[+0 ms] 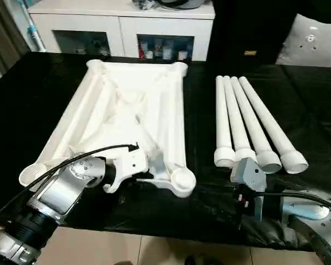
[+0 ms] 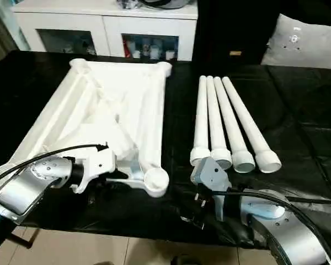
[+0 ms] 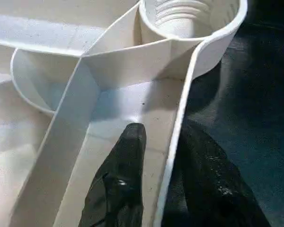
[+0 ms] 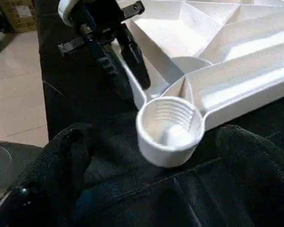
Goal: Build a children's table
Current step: Move table base
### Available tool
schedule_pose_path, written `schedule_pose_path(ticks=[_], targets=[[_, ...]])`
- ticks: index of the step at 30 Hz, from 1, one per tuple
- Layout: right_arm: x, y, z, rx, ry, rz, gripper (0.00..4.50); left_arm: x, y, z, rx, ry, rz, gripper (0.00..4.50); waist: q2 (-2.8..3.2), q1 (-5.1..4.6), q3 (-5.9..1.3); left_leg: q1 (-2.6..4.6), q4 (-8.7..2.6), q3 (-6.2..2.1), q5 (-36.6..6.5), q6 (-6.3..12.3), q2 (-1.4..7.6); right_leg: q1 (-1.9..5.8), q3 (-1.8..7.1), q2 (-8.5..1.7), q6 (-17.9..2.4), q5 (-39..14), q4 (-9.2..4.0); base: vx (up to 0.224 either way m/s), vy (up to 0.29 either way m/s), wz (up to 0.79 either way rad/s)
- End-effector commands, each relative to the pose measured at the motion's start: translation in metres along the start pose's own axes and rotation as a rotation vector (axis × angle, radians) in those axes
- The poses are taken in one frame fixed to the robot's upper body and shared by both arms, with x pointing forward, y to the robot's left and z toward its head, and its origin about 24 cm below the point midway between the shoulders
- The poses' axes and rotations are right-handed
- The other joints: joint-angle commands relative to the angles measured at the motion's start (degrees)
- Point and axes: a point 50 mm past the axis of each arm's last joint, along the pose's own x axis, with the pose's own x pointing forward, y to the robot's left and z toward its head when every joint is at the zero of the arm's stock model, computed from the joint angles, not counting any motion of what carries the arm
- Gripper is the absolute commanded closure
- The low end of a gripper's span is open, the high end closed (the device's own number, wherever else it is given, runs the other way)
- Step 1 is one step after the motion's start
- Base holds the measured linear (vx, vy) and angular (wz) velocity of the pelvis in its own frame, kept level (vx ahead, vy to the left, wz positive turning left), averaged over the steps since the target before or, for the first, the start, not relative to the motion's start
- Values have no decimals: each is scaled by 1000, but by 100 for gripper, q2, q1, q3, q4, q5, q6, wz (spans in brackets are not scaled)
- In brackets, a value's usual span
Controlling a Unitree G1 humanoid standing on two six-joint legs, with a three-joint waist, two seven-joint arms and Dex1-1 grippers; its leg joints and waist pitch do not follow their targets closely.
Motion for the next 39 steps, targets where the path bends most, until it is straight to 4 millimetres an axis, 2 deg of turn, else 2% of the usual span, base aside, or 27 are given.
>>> schedule_pose_path(ticks=[1,6,7,11,17,20,21,22,23,25,28,29,30,32,35,37,39], targets=[[0,0,6,-18,-22,-4,0,-4,6,-3,-29,15,58,355,-22,12,-222,-128,-570,-158,-573,282,387,296,336,-593,-1017,-2493,-536,0,0,0],[0,0,7,-20,-28,-11,0,-2,6,-2,-44,-11,73,390,-22,11,-241,-142,-572,-163,-393,317,395,311,330,-595,-1069,-2200,-506,0,0,0],[0,-1,7,-21,-29,-14,0,-2,6,-1,-46,-22,83,393,-40,4,-258,-157,-558,-157,-243,343,387,336,329,-596,-1141,-1905,-477,0,0,0],[0,-3,7,-21,-30,-30,0,0,7,3,-42,-50,94,415,-57,-2,-280,-169,-531,-141,-22,413,363,367,326,-595,-1215,-1575,-461,0,0,0],[3,-14,10,-16,-54,-136,0,8,-6,8,68,-73,-3,445,-74,-3,-339,-181,-498,-126,530,583,356,393,303,-580,-1370,-593,-362,0,0,0],[3,-20,16,16,-95,-168,0,9,-6,11,69,-101,3,445,-67,21,-333,-165,-506,-117,506,599,360,386,297,-586,-1414,-626,-356,0,0,0],[3,-25,22,23,-125,-201,0,8,-6,15,79,-130,-1,445,-86,20,-326,-164,-513,-112,495,588,367,377,290,-581,-1414,-659,-362,0,0,0],[3,-25,22,23,-125,-201,0,8,-6,15,79,-130,-1,402,-82,14,-327,-172,-516,-118,493,570,365,387,288,-588,-1416,-681,-349,0,0,0],[4,-27,23,25,-128,-217,0,8,-6,16,79,-137,-2,390,-77,19,-317,-152,-519,-109,449,545,367,373,291,-584,-1400,-770,-365,0,0,0],[6,-36,31,15,-149,-303,0,5,-5,21,67,-174,1,388,-68,24,-326,-148,-523,-103,482,467,375,368,292,-587,-1422,-747,-346,0,0,0],[13,-52,37,74,-128,-476,0,1,-2,24,67,-200,40,355,-71,-1,-324,-147,-532,-103,574,366,346,356,283,-560,-1429,-639,-327,0,0,0],[17,-59,36,117,-71,-537,0,-2,0,24,63,-202,58,350,-80,5,-320,-127,-533,-94,518,313,354,352,284,-553,-1418,-665,-335,0,0,0],[22,-64,37,157,-45,-565,0,-4,1,24,55,-210,72,348,-88,-13,-309,-132,-548,-93,501,226,321,365,285,-528,-1424,-706,-333,0,0,0],[27,-68,38,195,-27,-587,0,-6,2,25,49,-217,85,334,-77,-1,-307,-124,-541,-81,435,137,324,369,305,-539,-1376,-783,-340,0,0,0],[41,-83,44,251,9,-660,0,-11,3,29,27,-247,114,307,-57,-12,-327,-124,-544,-81,555,30,328,363,295,-540,-1412,-549,-296,0,0,0],[44,-87,44,259,31,-685,0,-12,2,30,25,-246,121,306,-50,-3,-333,-129,-543,-68,574,-37,323,385,303,-533,-1453,-279,-269,0,0,0],[51,-94,44,282,84,-720,0,-13,1,31,28,-234,137,284,-41,-2,-351,-140,-536,-68,660,-53,321,402,304,-531,-1496,-50,-237,0,0,0]])
